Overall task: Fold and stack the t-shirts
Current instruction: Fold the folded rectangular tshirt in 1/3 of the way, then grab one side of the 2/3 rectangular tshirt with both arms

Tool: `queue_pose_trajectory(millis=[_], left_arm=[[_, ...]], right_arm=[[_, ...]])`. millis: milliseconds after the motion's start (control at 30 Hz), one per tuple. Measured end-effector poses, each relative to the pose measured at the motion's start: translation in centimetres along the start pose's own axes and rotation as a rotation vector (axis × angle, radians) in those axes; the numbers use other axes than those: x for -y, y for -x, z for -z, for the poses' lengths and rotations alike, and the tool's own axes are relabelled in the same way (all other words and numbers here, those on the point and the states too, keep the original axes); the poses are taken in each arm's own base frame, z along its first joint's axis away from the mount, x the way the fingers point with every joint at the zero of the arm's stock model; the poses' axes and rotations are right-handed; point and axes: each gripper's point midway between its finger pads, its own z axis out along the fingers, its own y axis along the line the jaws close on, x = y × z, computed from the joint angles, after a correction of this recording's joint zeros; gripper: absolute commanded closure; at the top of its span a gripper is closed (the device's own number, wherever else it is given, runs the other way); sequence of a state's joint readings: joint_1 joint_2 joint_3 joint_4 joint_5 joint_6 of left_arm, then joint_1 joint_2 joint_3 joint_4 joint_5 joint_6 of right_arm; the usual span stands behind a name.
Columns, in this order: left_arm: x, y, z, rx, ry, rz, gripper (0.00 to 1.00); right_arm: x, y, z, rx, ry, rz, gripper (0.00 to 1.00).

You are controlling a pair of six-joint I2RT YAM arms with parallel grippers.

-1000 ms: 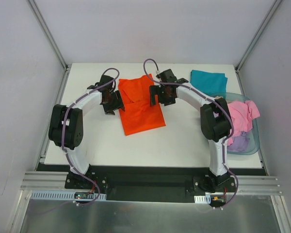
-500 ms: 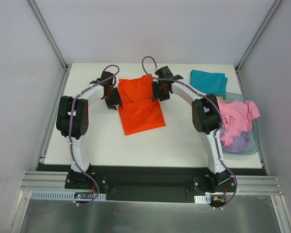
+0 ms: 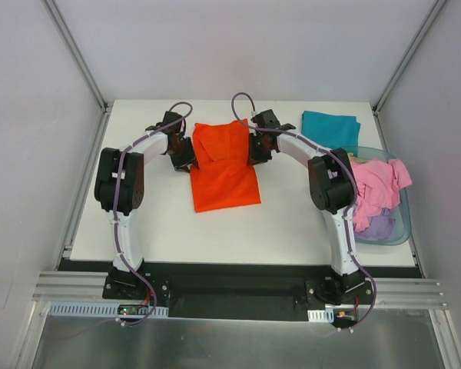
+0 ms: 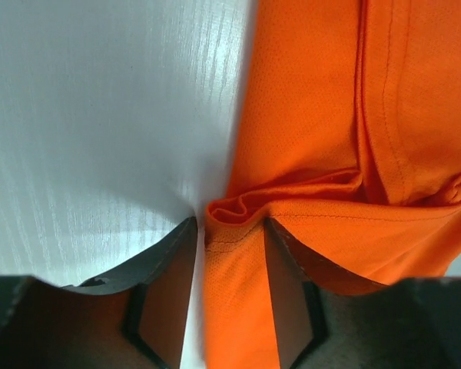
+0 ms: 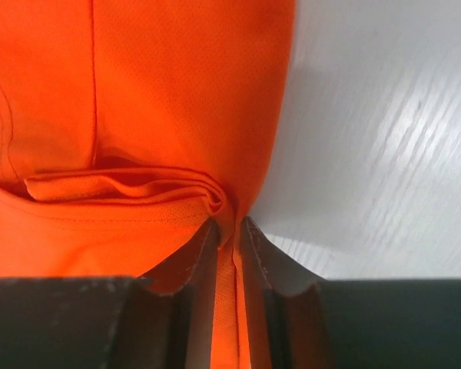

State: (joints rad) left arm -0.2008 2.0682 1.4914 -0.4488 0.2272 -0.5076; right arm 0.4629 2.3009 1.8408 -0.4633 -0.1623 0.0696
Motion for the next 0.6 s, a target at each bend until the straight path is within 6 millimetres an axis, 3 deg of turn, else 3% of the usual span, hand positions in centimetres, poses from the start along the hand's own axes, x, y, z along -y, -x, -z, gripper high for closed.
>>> queue_pose_trajectory(millis=[167,300,467,600], left_arm=[[0.2,-0.1,0.7,0.010,-0.013,-0.015,0.25],[0.4,-0.9,3.7,0.044,-0.026,-0.029,0.08],[1.1,-3.0,10.1,0.150,-0.095,-0.035,0.01],[0.1,-7.1,12.7,0.174,-0.131,-0.024,0.01]], right_arm=[[0.4,-1.5,1.5,-0.020,-0.012,-0.005,0.48],[0.2,-1.3,3.5,-0.007,-0.018,0.007,0.25],[-1.1,-1.4,9.3,0.071,0.024,0.027,0.16],[-1.8,-4.2,13.4,0.110,0.074,0.037,0.14]])
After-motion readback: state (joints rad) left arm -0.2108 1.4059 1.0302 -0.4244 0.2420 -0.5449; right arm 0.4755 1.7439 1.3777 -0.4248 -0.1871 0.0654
